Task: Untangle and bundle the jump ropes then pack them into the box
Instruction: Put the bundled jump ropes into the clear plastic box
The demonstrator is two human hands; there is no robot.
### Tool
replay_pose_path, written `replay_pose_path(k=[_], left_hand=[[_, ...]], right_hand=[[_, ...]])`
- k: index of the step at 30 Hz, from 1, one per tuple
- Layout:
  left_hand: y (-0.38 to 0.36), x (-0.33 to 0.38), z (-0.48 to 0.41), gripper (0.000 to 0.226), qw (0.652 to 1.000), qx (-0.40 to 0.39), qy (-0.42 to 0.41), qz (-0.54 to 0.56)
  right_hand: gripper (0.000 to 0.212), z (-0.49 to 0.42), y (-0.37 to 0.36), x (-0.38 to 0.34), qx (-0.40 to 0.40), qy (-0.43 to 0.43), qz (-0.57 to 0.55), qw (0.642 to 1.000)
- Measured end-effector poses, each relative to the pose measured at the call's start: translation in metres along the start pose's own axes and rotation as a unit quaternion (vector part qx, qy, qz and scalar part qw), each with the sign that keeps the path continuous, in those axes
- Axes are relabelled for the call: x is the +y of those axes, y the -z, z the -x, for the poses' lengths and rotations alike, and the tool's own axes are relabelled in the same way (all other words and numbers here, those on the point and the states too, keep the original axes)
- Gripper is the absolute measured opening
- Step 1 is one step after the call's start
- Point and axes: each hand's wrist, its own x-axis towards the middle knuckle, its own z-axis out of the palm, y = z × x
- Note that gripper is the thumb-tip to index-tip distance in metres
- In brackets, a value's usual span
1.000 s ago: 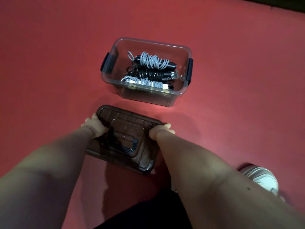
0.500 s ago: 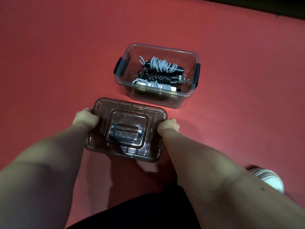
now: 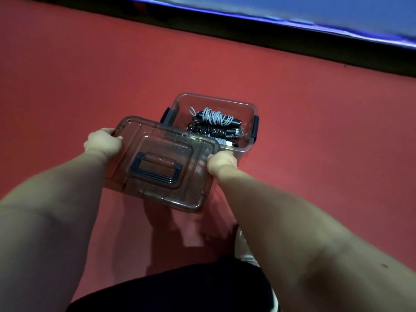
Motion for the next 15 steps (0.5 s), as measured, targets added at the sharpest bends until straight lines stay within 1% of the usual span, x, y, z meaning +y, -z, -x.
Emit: replay_pose_path(k=[2,4,7,10,11,15], left_hand=[[0.005,0.006,0.000,0.041,1.000,-0.004,0.000,-0.006],[0.008,0.016,0.003,0.041,1.000,0.000,-0.001,0.010],[0.008,0.041,0.002,0.044,0.999,0.009,-0.020,0.043],[-0.004,0.076,0.002,0.044,0.997,0.011,-0.056,0.060],[-0.009,0.087,0.002,0.044,0.996,0.011,-0.064,0.064],[-0.039,0.111,-0.012,0.042,0.994,0.000,-0.071,0.084]], right_hand=[[0.046,-0.002,0.005,-0.005,-0.001,0.006,0.002,1.000],[0.046,-0.003,0.017,-0.016,0.014,0.034,0.007,0.999],[0.044,-0.014,0.037,-0.033,0.009,0.078,-0.010,0.997],[0.040,-0.032,0.062,-0.043,0.068,0.084,0.006,0.994],[0.039,-0.039,0.069,-0.045,0.075,0.088,0.003,0.993],[0.034,-0.072,0.092,-0.045,0.068,0.120,0.043,0.990]])
